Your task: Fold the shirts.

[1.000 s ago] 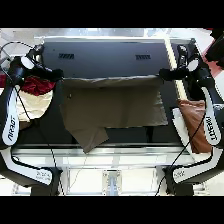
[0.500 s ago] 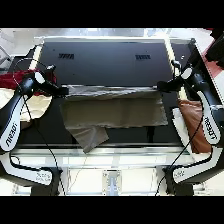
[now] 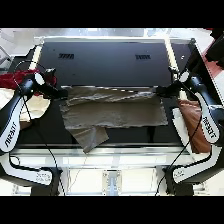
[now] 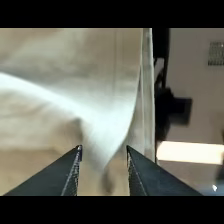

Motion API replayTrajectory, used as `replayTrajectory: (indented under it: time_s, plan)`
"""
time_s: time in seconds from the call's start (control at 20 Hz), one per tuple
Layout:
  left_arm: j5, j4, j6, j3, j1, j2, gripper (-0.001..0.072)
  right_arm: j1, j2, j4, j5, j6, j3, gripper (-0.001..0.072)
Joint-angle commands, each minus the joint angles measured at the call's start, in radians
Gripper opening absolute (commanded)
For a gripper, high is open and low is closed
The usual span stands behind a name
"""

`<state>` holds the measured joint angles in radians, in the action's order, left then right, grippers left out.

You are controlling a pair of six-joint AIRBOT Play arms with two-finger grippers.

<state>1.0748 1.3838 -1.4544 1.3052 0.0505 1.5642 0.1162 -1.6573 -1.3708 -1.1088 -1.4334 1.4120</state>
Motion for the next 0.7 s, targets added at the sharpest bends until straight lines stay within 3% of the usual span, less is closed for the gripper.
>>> replayTrajectory:
  time_s: [0.0, 0.1, 0.25, 0.35, 0.5, 0.65]
  plan:
    - [0.079, -0.008, -0.027, 0.000, 0.022, -0.085, 0.0418, 0.038, 0.068, -0.167, -0.190, -0.025, 0.024, 0.0328]
    - [0.120, -0.007, -0.026, -0.003, 0.022, -0.216, 0.0417, 0.093, 0.171, -0.245, -0.242, -0.027, 0.024, 0.0328]
    - [0.127, -0.008, -0.034, -0.148, 0.022, -0.472, 0.0417, 0.172, 0.326, -0.238, -0.249, -0.032, 0.023, 0.0329]
    - [0.127, -0.008, -0.134, -0.364, 0.022, -0.664, 0.0417, 0.198, 0.410, -0.217, -0.265, -0.014, 0.023, 0.0329]
    - [0.094, -0.066, -0.394, -0.689, 0.021, -0.923, 0.0417, 0.202, 0.502, -0.201, -0.234, 0.007, 0.010, 0.0329]
    - [0.014, -0.230, -0.426, -0.912, 0.022, -1.075, 0.0406, 0.201, 0.532, -0.143, -0.219, 0.008, 0.008, 0.0329]
